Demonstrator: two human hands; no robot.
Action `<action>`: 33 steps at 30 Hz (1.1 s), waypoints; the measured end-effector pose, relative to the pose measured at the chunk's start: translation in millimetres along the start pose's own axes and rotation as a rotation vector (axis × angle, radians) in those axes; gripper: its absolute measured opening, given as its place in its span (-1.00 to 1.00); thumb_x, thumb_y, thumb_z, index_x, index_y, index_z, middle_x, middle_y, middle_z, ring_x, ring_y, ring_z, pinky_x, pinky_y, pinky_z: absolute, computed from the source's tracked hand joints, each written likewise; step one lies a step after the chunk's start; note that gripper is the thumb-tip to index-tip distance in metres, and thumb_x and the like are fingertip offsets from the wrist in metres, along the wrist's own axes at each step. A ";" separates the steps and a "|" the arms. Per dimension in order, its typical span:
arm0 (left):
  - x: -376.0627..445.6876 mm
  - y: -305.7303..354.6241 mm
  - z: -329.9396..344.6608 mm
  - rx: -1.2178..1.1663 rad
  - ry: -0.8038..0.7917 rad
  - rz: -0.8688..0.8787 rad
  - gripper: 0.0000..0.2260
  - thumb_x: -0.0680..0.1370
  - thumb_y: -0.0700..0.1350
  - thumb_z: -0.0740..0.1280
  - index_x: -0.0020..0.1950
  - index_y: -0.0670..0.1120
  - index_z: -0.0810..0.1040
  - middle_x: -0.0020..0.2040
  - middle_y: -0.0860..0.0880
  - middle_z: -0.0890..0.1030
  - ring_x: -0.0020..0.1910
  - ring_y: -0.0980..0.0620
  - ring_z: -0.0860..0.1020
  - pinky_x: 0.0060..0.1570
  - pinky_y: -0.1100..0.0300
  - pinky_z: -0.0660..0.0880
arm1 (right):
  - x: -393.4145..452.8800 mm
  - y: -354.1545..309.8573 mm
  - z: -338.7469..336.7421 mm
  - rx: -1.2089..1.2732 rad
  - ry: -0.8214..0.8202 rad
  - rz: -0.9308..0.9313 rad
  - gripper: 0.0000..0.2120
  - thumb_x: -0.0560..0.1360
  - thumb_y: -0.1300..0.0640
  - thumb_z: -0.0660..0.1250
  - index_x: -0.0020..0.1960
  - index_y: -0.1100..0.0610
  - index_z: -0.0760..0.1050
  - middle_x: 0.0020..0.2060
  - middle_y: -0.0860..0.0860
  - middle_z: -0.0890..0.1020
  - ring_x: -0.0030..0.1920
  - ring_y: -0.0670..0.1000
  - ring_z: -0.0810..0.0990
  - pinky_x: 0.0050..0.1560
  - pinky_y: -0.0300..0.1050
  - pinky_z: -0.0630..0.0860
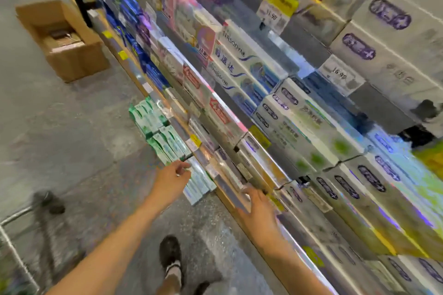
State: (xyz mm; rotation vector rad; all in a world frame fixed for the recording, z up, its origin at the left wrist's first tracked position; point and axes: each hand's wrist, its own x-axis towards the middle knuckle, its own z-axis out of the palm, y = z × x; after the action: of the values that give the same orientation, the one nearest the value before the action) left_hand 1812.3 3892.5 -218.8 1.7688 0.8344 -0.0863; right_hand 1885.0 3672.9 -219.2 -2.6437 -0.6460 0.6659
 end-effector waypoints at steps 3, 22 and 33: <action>58.7 -41.1 19.4 -0.027 -0.030 -0.076 -0.87 0.59 -0.19 0.24 0.12 -0.12 0.50 -0.04 -0.16 0.54 -0.20 -0.01 0.48 -0.27 0.18 0.35 | 54.3 21.9 45.6 0.023 -0.059 0.040 -0.54 0.55 -0.06 0.23 0.37 0.14 0.32 0.31 0.06 0.42 0.30 0.05 0.40 0.19 -0.17 0.31; 404.4 -404.2 247.0 -0.597 -0.026 -0.630 -0.80 0.59 -0.15 0.22 0.14 -0.22 0.36 -0.24 -0.14 0.35 -0.35 -0.06 0.35 -0.32 0.09 0.38 | 363.2 190.9 459.9 -0.390 0.132 -0.272 -0.38 0.13 0.09 0.64 0.13 0.26 0.59 0.08 0.14 0.64 0.05 0.12 0.63 0.00 -0.04 0.58; 421.1 -424.2 283.2 -0.724 0.102 -0.652 -0.86 0.51 -0.18 0.25 -0.20 -0.23 0.46 -0.40 -0.12 0.26 -0.50 -0.04 0.22 -0.46 0.24 0.16 | 363.3 200.7 496.3 -0.208 0.289 -0.285 -0.26 0.16 0.26 0.58 0.31 0.20 0.46 0.23 0.13 0.56 0.16 0.20 0.53 0.09 0.15 0.56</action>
State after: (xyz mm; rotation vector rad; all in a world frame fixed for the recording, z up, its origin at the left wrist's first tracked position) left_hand 1980.8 3908.2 -858.2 0.7909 1.2953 -0.1046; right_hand 1985.5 3790.0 -847.5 -2.6807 -1.0222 0.1379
